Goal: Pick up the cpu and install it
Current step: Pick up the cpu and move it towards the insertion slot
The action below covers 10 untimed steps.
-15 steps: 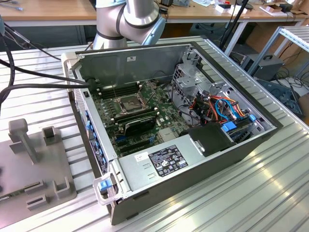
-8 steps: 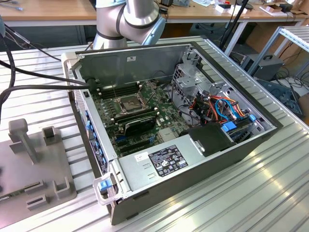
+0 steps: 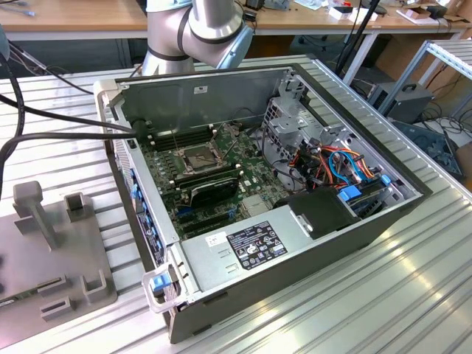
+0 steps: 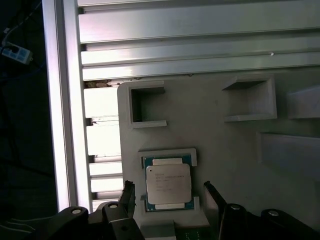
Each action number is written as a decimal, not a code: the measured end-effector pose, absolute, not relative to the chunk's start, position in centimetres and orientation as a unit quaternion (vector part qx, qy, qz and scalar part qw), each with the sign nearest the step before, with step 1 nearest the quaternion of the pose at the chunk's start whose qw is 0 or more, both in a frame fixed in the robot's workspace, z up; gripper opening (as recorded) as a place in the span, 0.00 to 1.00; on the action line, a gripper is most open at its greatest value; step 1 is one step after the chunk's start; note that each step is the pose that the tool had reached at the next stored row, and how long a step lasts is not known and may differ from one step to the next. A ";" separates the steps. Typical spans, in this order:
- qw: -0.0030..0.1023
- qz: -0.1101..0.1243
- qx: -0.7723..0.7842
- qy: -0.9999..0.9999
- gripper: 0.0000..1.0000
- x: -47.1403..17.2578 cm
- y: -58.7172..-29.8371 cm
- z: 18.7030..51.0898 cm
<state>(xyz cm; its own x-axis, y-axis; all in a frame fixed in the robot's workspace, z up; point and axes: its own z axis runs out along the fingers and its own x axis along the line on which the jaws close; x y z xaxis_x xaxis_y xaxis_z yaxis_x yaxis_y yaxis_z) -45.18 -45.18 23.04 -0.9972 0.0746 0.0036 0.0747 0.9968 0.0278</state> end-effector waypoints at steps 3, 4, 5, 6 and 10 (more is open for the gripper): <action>0.001 -0.014 -0.037 -0.999 0.66 -45.2 -45.2 23.0; 0.001 -0.014 -0.037 -0.999 0.66 -45.2 -45.2 23.0; 0.001 -0.014 -0.037 -0.999 0.66 -45.2 -45.2 22.9; 0.001 -0.014 -0.037 -0.999 0.66 -45.2 -45.2 22.9; 0.001 -0.014 -0.037 -0.999 0.66 -45.2 -45.2 22.8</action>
<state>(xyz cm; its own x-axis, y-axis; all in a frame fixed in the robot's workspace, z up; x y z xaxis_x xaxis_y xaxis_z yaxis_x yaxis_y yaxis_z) -45.18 -45.18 22.78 -0.9972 0.0747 0.0037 0.0747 0.9968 0.0277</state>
